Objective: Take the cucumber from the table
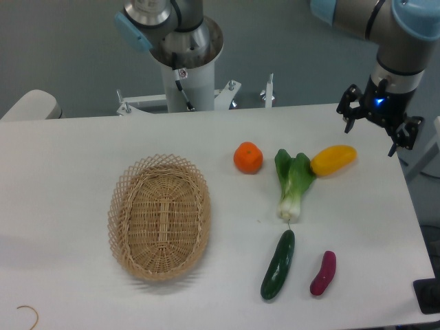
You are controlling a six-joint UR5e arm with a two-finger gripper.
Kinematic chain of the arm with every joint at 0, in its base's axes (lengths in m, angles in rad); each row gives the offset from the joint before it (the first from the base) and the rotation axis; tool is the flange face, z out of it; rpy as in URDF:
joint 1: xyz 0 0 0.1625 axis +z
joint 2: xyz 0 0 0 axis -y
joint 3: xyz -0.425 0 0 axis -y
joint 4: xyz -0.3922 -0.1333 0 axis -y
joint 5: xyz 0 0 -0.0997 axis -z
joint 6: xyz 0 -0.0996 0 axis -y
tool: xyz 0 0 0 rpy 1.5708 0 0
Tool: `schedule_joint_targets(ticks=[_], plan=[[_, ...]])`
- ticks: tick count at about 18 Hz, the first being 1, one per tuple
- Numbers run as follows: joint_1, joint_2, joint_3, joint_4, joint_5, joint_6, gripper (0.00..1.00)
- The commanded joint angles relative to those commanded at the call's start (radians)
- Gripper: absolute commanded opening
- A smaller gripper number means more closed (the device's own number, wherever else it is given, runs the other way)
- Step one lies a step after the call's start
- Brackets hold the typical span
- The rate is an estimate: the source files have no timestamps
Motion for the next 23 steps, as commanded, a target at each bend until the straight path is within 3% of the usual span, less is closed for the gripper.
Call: schedule_joint_targets(ticks=[5, 12, 15, 21, 23], plan=[[-0.008, -0.002, -0.034, 0.048, -0.002, -0.008, 1.0], [-0.051, -0.026, -0.077, 0.107, -0.014, -0.173, 1.0], [-0.1, -0.078, -0.098, 0.199, -0.063, -0.325, 1.0], [-0.178, -0.156, -0.118, 0.311, -0.058, -0.528, 1.0], [-0.213, -0.19, -0.133, 0.394, -0.058, -0.59, 1.0]])
